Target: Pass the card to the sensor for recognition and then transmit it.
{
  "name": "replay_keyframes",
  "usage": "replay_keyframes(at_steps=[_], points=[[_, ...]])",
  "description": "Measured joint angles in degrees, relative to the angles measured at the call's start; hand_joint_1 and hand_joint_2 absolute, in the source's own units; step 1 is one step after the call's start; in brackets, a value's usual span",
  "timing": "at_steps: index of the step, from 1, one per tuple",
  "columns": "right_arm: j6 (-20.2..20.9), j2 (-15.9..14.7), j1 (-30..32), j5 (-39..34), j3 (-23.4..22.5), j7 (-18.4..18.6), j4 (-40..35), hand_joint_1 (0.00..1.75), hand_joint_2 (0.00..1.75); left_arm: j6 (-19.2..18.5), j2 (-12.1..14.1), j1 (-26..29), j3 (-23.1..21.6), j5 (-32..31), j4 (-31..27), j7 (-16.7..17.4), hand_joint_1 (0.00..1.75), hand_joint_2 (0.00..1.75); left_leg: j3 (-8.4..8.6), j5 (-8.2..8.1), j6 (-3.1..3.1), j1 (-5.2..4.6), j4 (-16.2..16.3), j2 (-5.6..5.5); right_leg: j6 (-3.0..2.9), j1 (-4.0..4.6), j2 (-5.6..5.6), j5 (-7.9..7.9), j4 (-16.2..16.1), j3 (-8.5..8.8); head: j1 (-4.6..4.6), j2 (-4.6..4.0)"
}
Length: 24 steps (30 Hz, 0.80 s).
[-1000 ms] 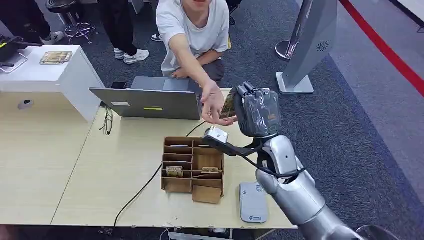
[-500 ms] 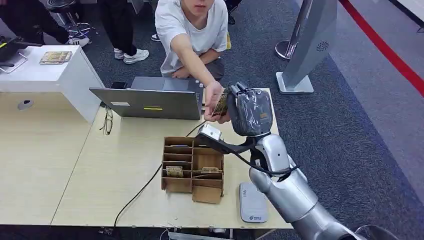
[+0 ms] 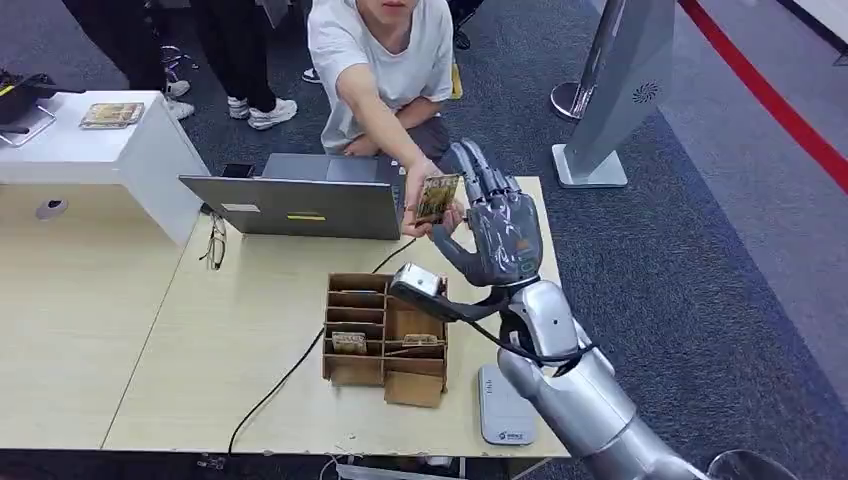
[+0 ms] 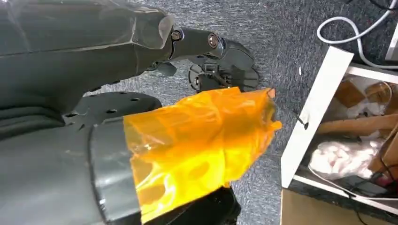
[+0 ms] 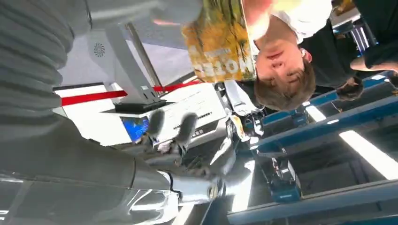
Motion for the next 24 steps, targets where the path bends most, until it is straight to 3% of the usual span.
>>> replay_keyframes(at_steps=[10,12,14,16,19,21,22,23,24], points=[[-1.11,-0.98,3.55,-2.74,0.48,-2.72,-2.41,0.00,0.00,1.31,1.09,1.98,-4.07,3.32,-0.63,-0.46,0.00,0.00,-0.02,-0.01,0.01,0.00,0.00,-0.01,0.00,0.00,-0.01,-0.01,-0.01,-0.02,0.00,0.00],[-1.03,-1.36,4.82,-5.21,0.59,-4.01,-4.09,0.00,0.00,3.50,1.42,2.35,-5.12,1.85,-0.79,-0.35,0.00,0.00,-0.03,-0.01,0.01,0.00,0.00,0.00,0.00,0.00,-0.01,-0.01,-0.01,-0.03,-0.02,0.00],[-0.98,-1.99,5.98,-7.54,0.81,-5.51,-5.86,0.00,0.00,5.96,1.70,1.83,-7.03,-0.04,1.17,-2.15,0.00,0.00,-0.03,-0.01,0.01,0.00,0.00,-0.01,0.00,0.00,-0.02,-0.01,-0.02,-0.03,0.00,0.00],[-0.76,-2.76,7.60,-8.48,0.96,-6.41,-7.85,0.00,0.00,6.56,2.10,0.40,-8.31,-0.61,5.08,-4.83,0.00,0.00,-0.03,-0.01,0.01,0.00,0.00,-0.02,0.00,0.00,-0.04,-0.01,-0.02,-0.02,0.00,0.00],[-0.41,-3.76,10.83,-8.31,1.05,-7.00,-10.98,0.00,0.00,6.84,2.23,-0.32,-9.66,-1.20,8.22,-6.25,0.00,0.00,-0.03,-0.02,0.01,0.00,0.00,-0.01,0.00,0.00,-0.01,-0.01,-0.02,-0.03,-0.02,0.00],[0.02,-4.13,12.78,-7.98,1.11,-7.30,-12.46,0.00,0.00,3.33,2.34,-0.72,-10.43,-2.50,9.36,-9.01,0.00,0.00,-0.03,-0.01,0.01,-0.01,0.00,0.00,0.00,-0.01,0.00,-0.01,-0.02,-0.05,-0.02,0.00],[0.86,-4.20,13.51,-7.69,1.16,-7.30,-12.94,0.00,0.00,0.20,2.56,-0.69,-11.28,-3.35,8.80,-8.80,0.00,0.00,-0.05,-0.01,0.01,-0.01,0.00,-0.01,0.00,-0.01,-0.01,-0.01,-0.02,-0.04,-0.02,0.00],[1.77,-4.20,14.11,-7.15,1.29,-6.94,-13.40,0.00,0.00,-2.46,2.91,0.48,-12.86,-2.80,4.97,-5.01,0.00,0.00,-0.05,-0.01,0.01,0.01,0.00,-0.01,0.00,0.01,0.00,-0.01,-0.02,-0.05,-0.02,0.00],[2.14,-4.20,14.62,-6.73,1.42,-6.62,-13.86,0.00,0.00,-2.10,4.14,2.50,-14.80,-0.84,-1.43,0.59,0.00,0.00,-0.04,-0.01,0.00,0.04,0.00,0.04,0.00,0.04,0.03,-0.01,-0.02,-0.08,0.04,0.00]])
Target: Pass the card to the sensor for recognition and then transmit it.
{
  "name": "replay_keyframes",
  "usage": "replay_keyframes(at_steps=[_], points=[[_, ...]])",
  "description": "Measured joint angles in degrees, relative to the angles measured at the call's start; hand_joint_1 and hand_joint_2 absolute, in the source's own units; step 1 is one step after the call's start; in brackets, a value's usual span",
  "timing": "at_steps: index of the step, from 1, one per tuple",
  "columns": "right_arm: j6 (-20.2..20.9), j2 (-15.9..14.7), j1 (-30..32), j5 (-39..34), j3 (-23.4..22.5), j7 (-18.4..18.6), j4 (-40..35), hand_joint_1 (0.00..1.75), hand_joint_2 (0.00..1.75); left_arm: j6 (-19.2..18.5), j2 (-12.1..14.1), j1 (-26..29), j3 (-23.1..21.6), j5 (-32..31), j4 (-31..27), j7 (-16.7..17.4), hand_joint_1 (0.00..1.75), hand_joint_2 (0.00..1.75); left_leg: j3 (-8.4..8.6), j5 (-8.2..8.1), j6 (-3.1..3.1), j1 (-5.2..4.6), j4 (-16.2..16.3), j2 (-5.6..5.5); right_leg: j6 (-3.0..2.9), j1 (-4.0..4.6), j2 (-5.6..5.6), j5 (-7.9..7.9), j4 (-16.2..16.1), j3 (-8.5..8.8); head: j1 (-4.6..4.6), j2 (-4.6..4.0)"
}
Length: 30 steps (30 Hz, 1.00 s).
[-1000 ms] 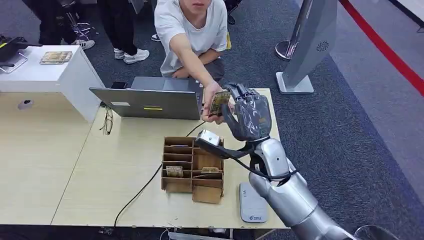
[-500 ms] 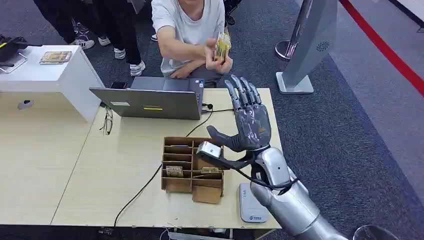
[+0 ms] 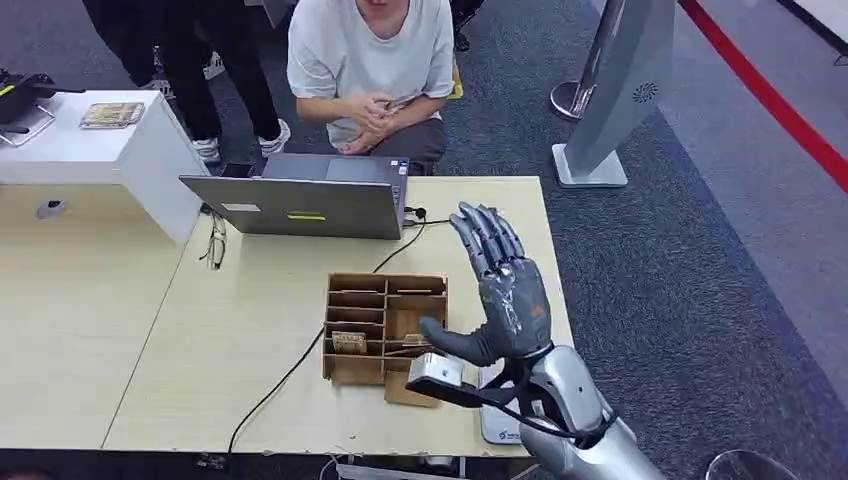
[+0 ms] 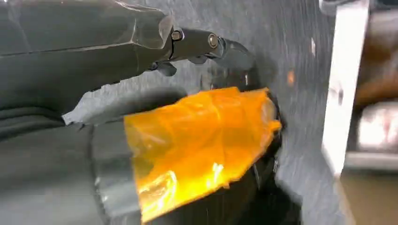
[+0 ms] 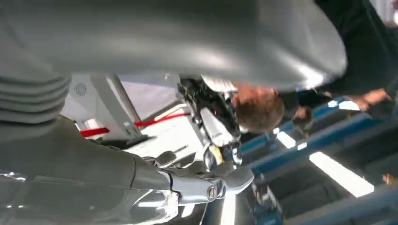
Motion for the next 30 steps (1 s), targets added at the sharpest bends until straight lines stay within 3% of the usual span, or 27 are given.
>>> replay_keyframes(at_steps=[1,2,3,4,5,6,8,9,12,15,18,24,25,30], points=[[0.11,0.00,0.40,0.15,0.11,0.39,-0.39,0.00,0.00,2.25,0.90,2.17,-3.03,3.64,-9.17,8.78,0.00,0.00,-0.02,0.00,0.00,0.02,0.00,0.06,-0.05,0.02,0.03,0.03,0.00,-0.03,-0.07,0.00],[0.04,0.00,0.48,0.22,0.20,0.44,-0.39,0.00,0.00,4.66,2.49,2.90,-6.01,7.13,-14.86,14.91,0.00,0.00,-0.06,0.01,-0.01,0.03,0.00,0.05,-0.06,0.03,0.01,0.04,0.01,-0.03,0.00,0.00],[-0.29,0.00,0.45,-0.38,0.37,0.08,-0.22,0.00,0.00,7.07,4.81,2.99,-8.99,10.37,-18.35,18.57,0.00,0.00,-0.06,0.03,-0.03,0.02,-0.02,0.00,-0.06,0.02,-0.04,0.04,0.02,0.00,-0.02,0.00],[-0.68,0.02,0.40,-1.27,0.63,-0.79,0.02,0.00,0.00,9.40,6.86,3.38,-12.27,13.51,-21.23,19.50,0.00,0.00,-0.06,0.02,-0.03,0.03,-0.04,-0.01,-0.08,0.02,-0.05,0.03,0.04,0.04,-0.07,0.00],[-1.01,0.04,0.33,-1.86,0.98,-1.31,0.24,0.00,0.00,11.04,8.95,4.32,-15.07,15.91,-23.60,17.27,0.00,0.00,-0.04,0.02,-0.03,0.07,-0.05,0.04,-0.10,0.03,0.00,0.01,0.06,0.06,-0.04,0.00],[-1.03,0.04,0.27,-1.95,1.27,-1.29,0.46,0.00,0.00,13.77,11.70,6.09,-18.40,19.70,-26.23,12.46,0.00,0.00,0.07,-0.03,-0.10,0.07,-0.05,0.15,-0.12,0.04,0.13,0.01,0.07,0.05,-0.07,0.00],[-1.35,0.04,0.74,-1.36,1.29,-0.81,0.50,0.00,0.00,19.28,14.07,8.02,-23.49,25.94,-27.75,5.58,0.00,0.00,0.18,-0.03,-0.09,0.00,-0.05,0.25,-0.12,0.01,0.26,0.00,0.07,0.02,-0.09,0.00],[-1.64,0.04,1.16,-1.20,1.29,-0.85,0.50,0.00,0.00,21.43,14.75,8.52,-25.82,28.17,-27.95,4.17,0.00,0.00,0.14,-0.03,-0.09,0.01,-0.05,0.22,-0.12,0.01,0.23,-0.02,0.07,0.01,-0.09,0.00],[-1.79,0.04,2.31,-0.94,1.44,-1.36,0.40,0.00,0.00,24.91,16.17,9.42,-33.44,32.18,-29.22,3.61,0.00,0.00,-0.03,-0.03,-0.08,0.00,-0.04,0.08,-0.06,0.00,0.08,-0.06,0.03,-0.05,-0.04,0.00],[-2.23,0.04,2.77,-1.53,1.77,-2.23,0.48,0.00,0.00,26.01,16.61,8.46,-38.54,36.86,-29.07,2.12,0.00,0.00,-0.05,-0.05,-0.05,-0.03,-0.03,0.09,-0.04,-0.03,0.09,-0.04,0.01,-0.03,-0.04,0.00],[-2.40,0.04,2.85,-1.68,2.12,-2.69,0.85,0.00,0.00,25.33,16.58,6.98,-41.73,40.03,-26.95,-0.49,0.00,0.00,-0.03,-0.04,-0.05,-0.05,-0.03,0.10,-0.05,-0.04,0.09,-0.01,0.01,-0.02,-0.04,0.00],[-2.40,0.04,2.97,-1.68,2.53,-2.69,1.36,0.00,0.00,25.59,16.61,5.42,-45.89,42.26,-24.69,-1.79,0.00,0.00,0.00,-0.02,-0.04,-0.04,-0.03,0.10,-0.07,-0.03,0.10,0.03,0.02,-0.02,-0.07,0.00],[-2.27,0.04,2.99,-1.68,2.56,-2.67,1.36,0.00,1.75,25.92,16.65,5.31,-46.31,42.39,-24.69,-1.77,0.00,0.00,0.00,-0.02,-0.05,-0.04,-0.03,0.10,-0.07,-0.03,0.10,0.03,0.02,-0.03,-0.07,0.00],[-1.51,0.04,3.34,-1.36,2.67,-2.25,1.44,0.00,1.75,27.47,16.94,4.61,-48.71,43.27,-24.69,-1.38,0.00,0.00,-0.01,-0.02,-0.05,-0.03,-0.03,0.10,-0.08,-0.02,0.10,0.02,0.02,-0.03,-0.04,0.00]])
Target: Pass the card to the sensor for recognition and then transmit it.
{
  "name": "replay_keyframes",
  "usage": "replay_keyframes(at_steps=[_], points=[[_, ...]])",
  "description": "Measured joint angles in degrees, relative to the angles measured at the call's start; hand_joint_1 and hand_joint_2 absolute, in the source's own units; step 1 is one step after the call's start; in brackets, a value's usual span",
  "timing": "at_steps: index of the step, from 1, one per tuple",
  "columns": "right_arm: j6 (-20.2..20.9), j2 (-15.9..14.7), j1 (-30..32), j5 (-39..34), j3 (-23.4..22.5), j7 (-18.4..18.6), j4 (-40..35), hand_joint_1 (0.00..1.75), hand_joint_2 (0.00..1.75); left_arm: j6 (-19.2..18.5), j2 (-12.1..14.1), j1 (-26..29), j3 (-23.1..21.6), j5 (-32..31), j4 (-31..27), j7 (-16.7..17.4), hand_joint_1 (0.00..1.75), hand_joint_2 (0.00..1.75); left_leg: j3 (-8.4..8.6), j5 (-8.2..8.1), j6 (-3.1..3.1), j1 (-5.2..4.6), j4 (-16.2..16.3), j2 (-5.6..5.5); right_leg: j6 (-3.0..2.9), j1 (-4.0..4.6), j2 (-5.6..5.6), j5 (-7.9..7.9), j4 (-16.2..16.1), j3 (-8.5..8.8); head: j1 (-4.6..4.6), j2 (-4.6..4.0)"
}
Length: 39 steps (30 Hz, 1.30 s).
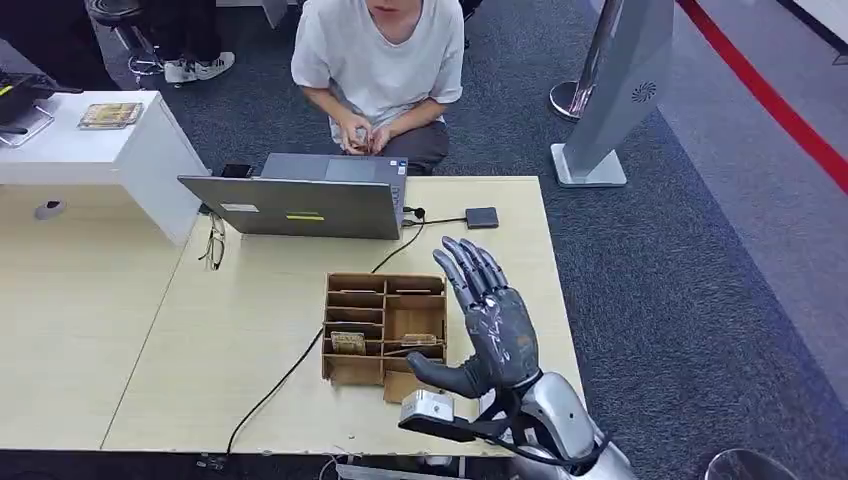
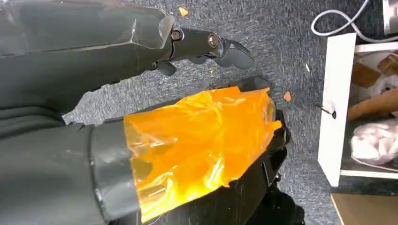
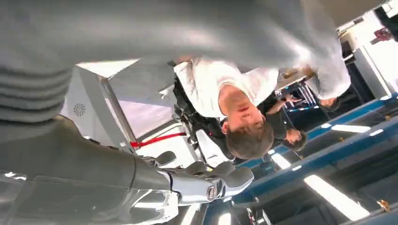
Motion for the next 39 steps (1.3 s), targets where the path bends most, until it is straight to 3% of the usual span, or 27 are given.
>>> replay_keyframes(at_steps=[5,10,13,17,26,39], points=[[-0.02,0.00,0.32,-0.13,0.46,-0.26,0.68,0.00,1.75,-0.75,-0.51,-1.23,-1.16,3.13,1.19,0.46,0.00,0.00,-0.01,0.00,0.01,-0.01,0.00,0.00,0.00,-0.01,-0.02,0.00,-0.01,-0.01,-0.02,0.00],[0.18,0.02,-0.46,1.31,1.75,1.29,2.65,0.00,1.75,-9.76,-6.74,-7.68,-1.16,4.09,16.18,-2.44,0.00,0.00,-0.02,0.04,0.05,-0.01,0.00,-0.08,0.03,-0.01,-0.15,0.03,0.00,0.08,0.00,0.00],[0.13,0.02,-0.41,2.91,2.34,2.30,4.13,0.00,1.75,-11.30,-9.38,-9.66,-1.13,3.50,22.19,-3.43,0.00,0.00,0.01,0.04,0.04,-0.02,0.02,-0.03,0.05,-0.02,-0.09,0.09,-0.01,0.07,0.00,0.00],[0.11,0.04,0.02,4.83,2.71,3.65,5.40,0.00,1.75,-11.58,-10.73,-10.39,-1.09,1.83,25.99,-4.02,0.00,0.00,0.01,0.04,0.04,-0.02,0.02,-0.04,0.05,-0.01,-0.10,0.08,-0.01,0.04,-0.02,0.00],[0.15,0.48,1.15,6.49,3.02,4.61,8.00,0.00,1.75,-8.96,-10.80,-9.76,-0.85,-1.66,25.83,-1.48,0.00,0.00,-0.02,0.03,0.04,0.00,0.02,-0.04,0.02,0.00,-0.10,0.02,0.00,0.01,0.00,0.00],[0.42,1.55,3.51,9.42,3.02,6.12,10.97,0.00,1.75,-5.86,-8.20,-6.60,0.37,-7.65,17.31,2.97,0.00,0.00,-0.02,0.03,0.04,0.00,0.02,-0.04,0.02,0.00,-0.10,0.02,0.00,0.01,0.00,0.00]])
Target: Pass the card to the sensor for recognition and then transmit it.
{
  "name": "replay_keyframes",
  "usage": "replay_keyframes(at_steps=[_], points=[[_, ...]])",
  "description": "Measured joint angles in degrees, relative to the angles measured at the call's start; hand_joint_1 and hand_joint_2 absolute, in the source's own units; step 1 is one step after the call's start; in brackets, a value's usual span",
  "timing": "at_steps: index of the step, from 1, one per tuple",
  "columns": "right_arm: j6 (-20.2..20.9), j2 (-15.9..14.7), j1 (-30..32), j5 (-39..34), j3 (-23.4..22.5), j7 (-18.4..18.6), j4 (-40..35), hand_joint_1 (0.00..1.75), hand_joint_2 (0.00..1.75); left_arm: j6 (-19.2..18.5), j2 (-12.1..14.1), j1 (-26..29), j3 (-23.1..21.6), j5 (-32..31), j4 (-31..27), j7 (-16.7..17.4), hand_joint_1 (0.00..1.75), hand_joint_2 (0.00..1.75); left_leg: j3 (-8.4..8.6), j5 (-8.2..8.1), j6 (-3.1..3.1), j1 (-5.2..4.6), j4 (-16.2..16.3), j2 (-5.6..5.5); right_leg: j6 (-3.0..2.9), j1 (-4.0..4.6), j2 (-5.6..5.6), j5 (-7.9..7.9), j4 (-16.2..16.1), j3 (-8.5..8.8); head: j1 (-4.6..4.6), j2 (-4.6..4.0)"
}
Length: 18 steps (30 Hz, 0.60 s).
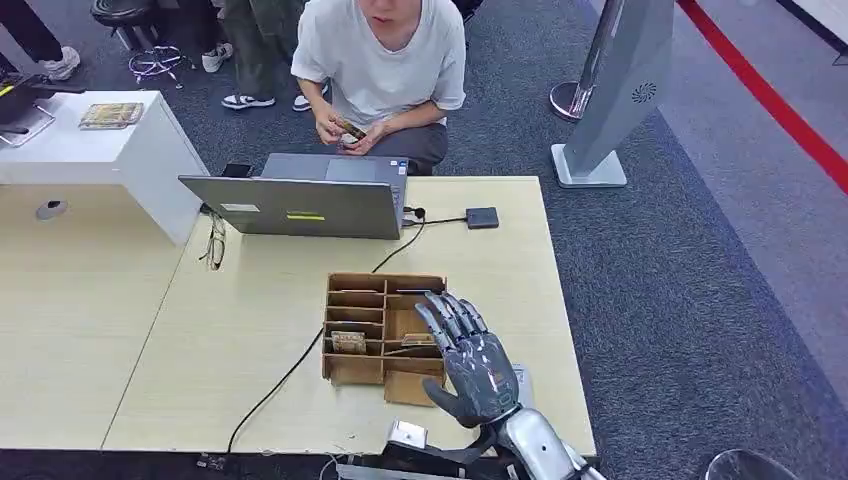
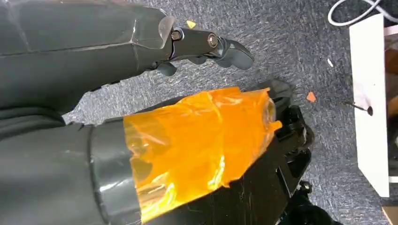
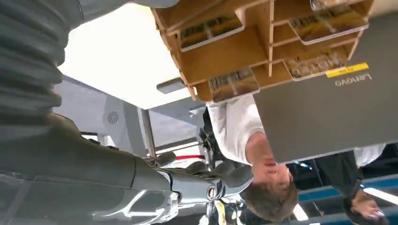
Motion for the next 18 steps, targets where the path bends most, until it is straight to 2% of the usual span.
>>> replay_keyframes(at_steps=[11,18], points=[[0.37,2.41,0.10,0.28,0.42,0.09,4.68,0.00,1.75,-0.55,0.72,0.65,0.81,-1.05,-2.01,0.44,0.00,0.00,0.00,0.01,0.00,0.01,0.00,0.00,0.00,0.00,0.00,0.00,0.01,0.01,0.00,0.00],[1.40,3.85,-1.95,-0.37,1.81,0.59,7.87,0.00,1.75,-1.53,0.79,0.57,0.85,-1.75,-2.47,0.79,0.00,0.00,0.01,0.01,0.00,0.00,0.00,0.01,0.00,0.00,0.01,0.00,0.01,0.00,-0.02,0.00]])
